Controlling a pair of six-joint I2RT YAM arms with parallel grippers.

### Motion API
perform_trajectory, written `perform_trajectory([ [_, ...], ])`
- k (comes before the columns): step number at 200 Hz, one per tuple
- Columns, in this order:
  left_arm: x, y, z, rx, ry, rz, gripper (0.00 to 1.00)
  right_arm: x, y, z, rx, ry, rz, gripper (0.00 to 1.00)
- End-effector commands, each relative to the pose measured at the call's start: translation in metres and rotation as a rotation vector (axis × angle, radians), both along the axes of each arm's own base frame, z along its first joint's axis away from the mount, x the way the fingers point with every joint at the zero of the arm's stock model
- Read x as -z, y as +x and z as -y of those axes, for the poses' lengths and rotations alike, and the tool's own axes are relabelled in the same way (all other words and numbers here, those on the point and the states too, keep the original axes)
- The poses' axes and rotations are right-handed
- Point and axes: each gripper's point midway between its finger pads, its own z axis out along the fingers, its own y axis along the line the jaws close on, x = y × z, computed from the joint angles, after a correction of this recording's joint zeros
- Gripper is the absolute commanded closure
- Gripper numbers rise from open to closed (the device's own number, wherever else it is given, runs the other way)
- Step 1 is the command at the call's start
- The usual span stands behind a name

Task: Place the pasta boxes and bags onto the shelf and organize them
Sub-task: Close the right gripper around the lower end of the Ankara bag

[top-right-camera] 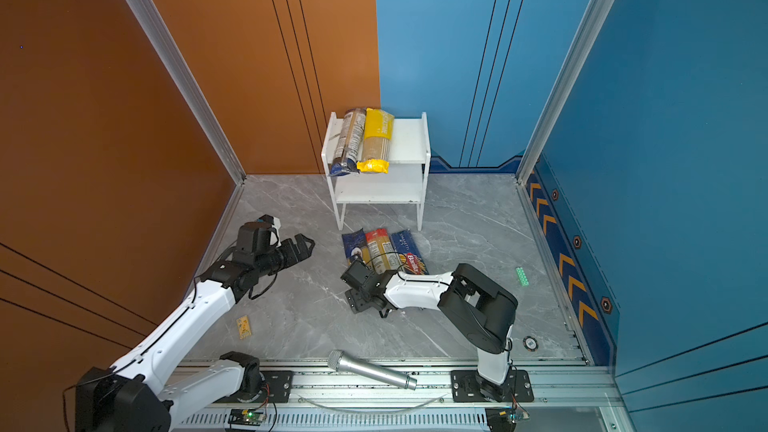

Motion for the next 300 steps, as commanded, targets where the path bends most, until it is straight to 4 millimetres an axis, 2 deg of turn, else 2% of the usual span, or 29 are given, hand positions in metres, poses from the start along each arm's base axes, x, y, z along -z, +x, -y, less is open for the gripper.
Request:
perform_trajectory([
  [1, -0.002, -0.002, -0.001, 0.001, -0.014, 0.014, 0.02, -0.001, 0.010, 0.002, 0.060, -0.028, 0.038, 0.13],
  [38, -0.003, -0.003, -0.002, -0.002, -0.018, 0.017, 0.02, 0.002, 0.014, 0.010, 0.109, -0.072, 0.062, 0.14],
  [77, -0.002, -0.004, -0.002, -0.003, -0.021, 0.014, 0.02, 0.009, 0.011, 0.006, 0.115, -0.093, 0.062, 0.15],
  [179, -0.004, -0.005, -0.001, -0.006, -0.038, 0.019, 0.02, 0.016, 0.008, 0.005, 0.126, -0.100, 0.045, 0.38],
  [238, -0.006, -0.004, 0.000, -0.005, -0.041, 0.022, 0.02, 0.018, 0.007, 0.006, 0.131, -0.098, 0.032, 0.57],
  [273, -0.006, -0.005, 0.003, 0.006, -0.046, 0.020, 0.02, 0.016, 0.008, 0.006, 0.132, -0.091, 0.029, 0.60],
  [300, -0.005, -0.005, 0.004, 0.013, -0.046, 0.018, 0.02, 0.016, 0.008, 0.006, 0.137, -0.085, 0.024, 0.68],
])
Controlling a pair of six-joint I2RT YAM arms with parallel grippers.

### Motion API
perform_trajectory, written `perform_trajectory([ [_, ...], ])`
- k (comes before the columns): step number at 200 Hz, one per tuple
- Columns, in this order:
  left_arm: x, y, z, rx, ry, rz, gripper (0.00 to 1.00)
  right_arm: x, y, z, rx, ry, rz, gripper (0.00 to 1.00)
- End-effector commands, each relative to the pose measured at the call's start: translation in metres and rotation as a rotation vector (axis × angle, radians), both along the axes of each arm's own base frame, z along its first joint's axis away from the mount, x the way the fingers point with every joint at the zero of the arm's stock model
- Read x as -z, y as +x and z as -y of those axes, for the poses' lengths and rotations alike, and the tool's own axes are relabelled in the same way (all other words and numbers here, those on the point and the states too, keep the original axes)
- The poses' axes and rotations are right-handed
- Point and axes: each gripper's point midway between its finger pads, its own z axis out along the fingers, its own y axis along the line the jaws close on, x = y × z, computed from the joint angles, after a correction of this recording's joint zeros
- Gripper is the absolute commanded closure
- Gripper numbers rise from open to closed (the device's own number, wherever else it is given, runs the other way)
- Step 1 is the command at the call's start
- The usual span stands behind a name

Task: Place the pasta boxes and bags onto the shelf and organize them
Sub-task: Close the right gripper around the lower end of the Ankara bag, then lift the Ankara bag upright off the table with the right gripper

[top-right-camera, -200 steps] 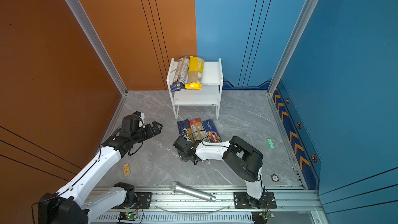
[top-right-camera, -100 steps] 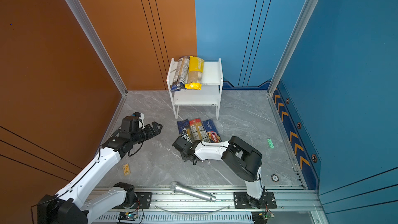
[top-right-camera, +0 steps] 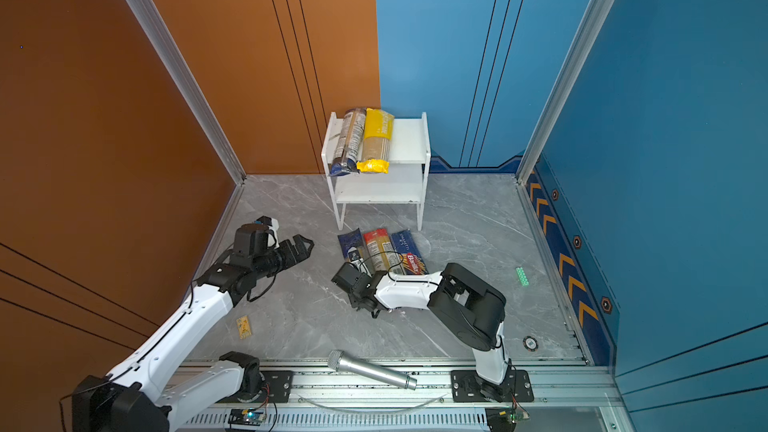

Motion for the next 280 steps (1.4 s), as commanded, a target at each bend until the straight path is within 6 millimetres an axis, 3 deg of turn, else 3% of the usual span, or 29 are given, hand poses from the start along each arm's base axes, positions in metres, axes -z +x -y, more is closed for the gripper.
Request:
perform_trajectory([
  [1, -0.002, 0.000, 0.003, 0.015, -0.017, 0.010, 0.02, 0.018, -0.007, 0.012, 0.007, -0.057, -0.054, 0.68],
  [34, -0.001, -0.001, 0.003, 0.019, -0.016, 0.008, 0.02, 0.016, -0.006, 0.012, 0.014, -0.034, -0.070, 0.78],
  [82, 0.001, 0.000, 0.004, 0.025, -0.015, 0.004, 0.02, 0.007, -0.006, 0.008, 0.042, 0.068, -0.135, 1.00],
  [280, 0.010, 0.003, 0.009, 0.049, -0.028, -0.007, 0.02, -0.088, -0.006, 0.011, 0.008, 0.339, -0.200, 1.00],
])
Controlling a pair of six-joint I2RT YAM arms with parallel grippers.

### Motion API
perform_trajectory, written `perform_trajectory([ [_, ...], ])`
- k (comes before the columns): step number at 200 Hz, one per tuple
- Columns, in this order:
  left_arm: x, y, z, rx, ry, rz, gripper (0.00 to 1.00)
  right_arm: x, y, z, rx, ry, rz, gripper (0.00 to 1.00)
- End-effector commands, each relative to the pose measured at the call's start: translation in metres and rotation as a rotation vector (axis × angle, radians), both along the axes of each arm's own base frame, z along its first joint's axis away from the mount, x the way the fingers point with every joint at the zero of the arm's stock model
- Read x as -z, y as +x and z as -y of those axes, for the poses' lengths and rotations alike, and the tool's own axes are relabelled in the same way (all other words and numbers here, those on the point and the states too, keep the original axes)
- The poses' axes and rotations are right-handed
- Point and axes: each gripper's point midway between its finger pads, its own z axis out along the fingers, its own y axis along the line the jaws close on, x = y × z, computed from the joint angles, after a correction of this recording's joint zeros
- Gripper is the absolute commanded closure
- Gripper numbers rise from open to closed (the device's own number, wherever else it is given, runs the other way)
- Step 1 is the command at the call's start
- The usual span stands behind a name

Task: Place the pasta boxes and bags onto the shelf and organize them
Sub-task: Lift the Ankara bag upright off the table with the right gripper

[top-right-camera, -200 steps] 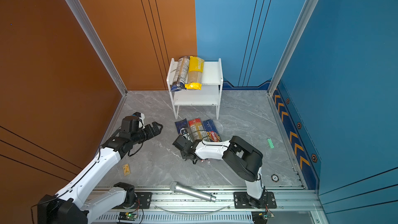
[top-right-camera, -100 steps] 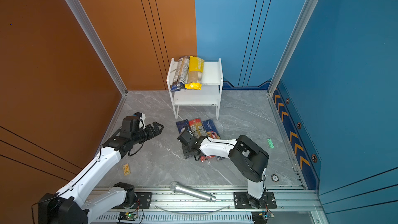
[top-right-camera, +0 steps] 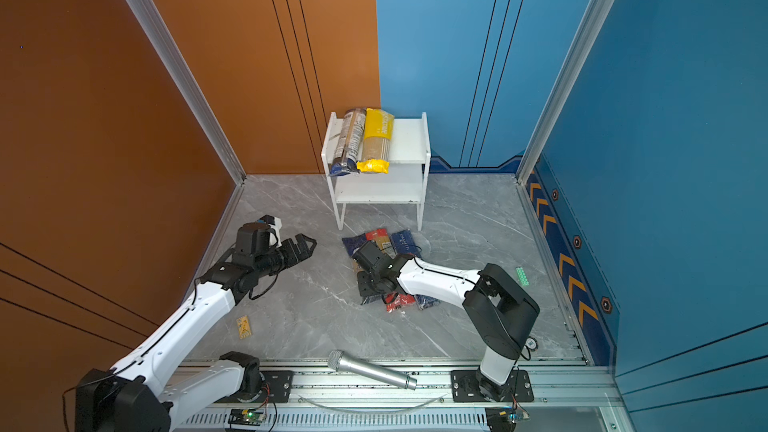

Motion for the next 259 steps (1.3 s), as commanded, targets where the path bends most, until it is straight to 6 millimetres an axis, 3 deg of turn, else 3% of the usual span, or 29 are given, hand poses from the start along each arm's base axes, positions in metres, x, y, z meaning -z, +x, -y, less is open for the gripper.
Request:
perform_trajectory([
  [1, 0.008, -0.002, 0.002, 0.022, -0.003, -0.013, 0.02, -0.041, 0.006, -0.008, -0.013, 0.100, 0.067, 1.00],
  [60, 0.010, -0.002, 0.001, 0.019, 0.000, -0.016, 0.02, -0.066, 0.010, 0.009, 0.027, 0.108, 0.090, 1.00],
  [99, 0.009, -0.001, 0.002, 0.020, -0.006, -0.011, 0.02, -0.092, 0.008, 0.024, 0.036, 0.085, 0.123, 1.00],
  [180, 0.005, 0.004, 0.007, 0.031, -0.024, -0.001, 0.02, -0.181, -0.007, 0.073, 0.068, 0.109, 0.237, 1.00],
  [259, 0.002, 0.014, 0.014, 0.047, -0.032, 0.011, 0.02, -0.249, -0.024, 0.131, 0.125, 0.045, 0.359, 1.00],
])
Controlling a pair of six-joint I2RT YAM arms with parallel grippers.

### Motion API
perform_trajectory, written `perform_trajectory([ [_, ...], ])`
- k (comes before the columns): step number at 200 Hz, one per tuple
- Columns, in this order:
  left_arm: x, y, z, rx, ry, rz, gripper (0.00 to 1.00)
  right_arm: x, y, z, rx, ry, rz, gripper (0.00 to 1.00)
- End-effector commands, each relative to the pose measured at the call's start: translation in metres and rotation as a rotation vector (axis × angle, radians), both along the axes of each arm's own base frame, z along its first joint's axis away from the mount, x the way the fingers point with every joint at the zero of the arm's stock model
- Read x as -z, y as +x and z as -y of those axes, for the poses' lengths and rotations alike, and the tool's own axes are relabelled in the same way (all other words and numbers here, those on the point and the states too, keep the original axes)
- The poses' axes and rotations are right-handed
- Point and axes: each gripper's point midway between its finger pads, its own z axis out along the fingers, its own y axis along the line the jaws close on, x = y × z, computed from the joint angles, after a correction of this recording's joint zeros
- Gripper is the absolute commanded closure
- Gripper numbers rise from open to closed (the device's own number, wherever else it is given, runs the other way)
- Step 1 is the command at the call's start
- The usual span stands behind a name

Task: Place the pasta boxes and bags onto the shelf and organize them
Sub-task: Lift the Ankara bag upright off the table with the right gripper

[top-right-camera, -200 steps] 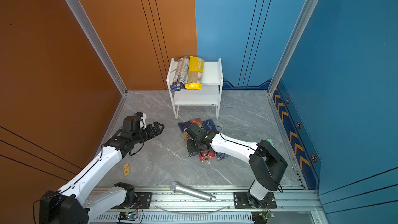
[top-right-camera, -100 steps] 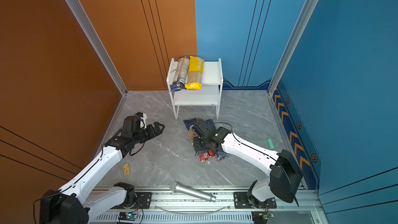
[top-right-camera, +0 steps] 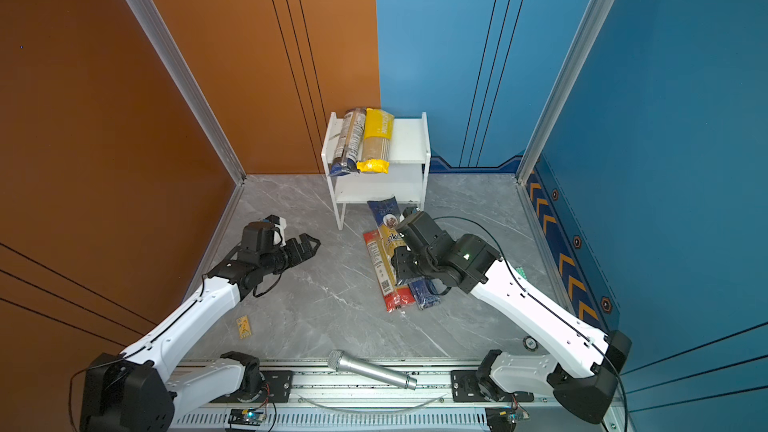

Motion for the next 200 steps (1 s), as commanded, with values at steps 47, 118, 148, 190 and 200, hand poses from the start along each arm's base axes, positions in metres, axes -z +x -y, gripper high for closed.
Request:
perform_trajectory([
  [47, -0.010, 0.009, 0.009, 0.033, -0.024, 0.030, 0.02, -0.093, -0.002, 0.048, 0.082, 0.037, 0.247, 1.00],
  [118, -0.011, 0.009, 0.005, 0.027, -0.022, 0.034, 0.02, -0.144, -0.010, 0.072, 0.109, 0.063, 0.359, 1.00],
  [148, -0.008, 0.010, 0.006, 0.028, -0.025, 0.031, 0.02, -0.169, -0.005, 0.078, 0.142, 0.071, 0.426, 1.00],
  [190, -0.008, 0.011, 0.007, 0.030, -0.034, 0.032, 0.02, -0.191, 0.021, 0.067, 0.166, 0.022, 0.491, 1.00],
  [200, -0.009, 0.010, 0.007, 0.031, -0.036, 0.033, 0.02, -0.194, 0.029, 0.063, 0.175, 0.016, 0.503, 1.00],
])
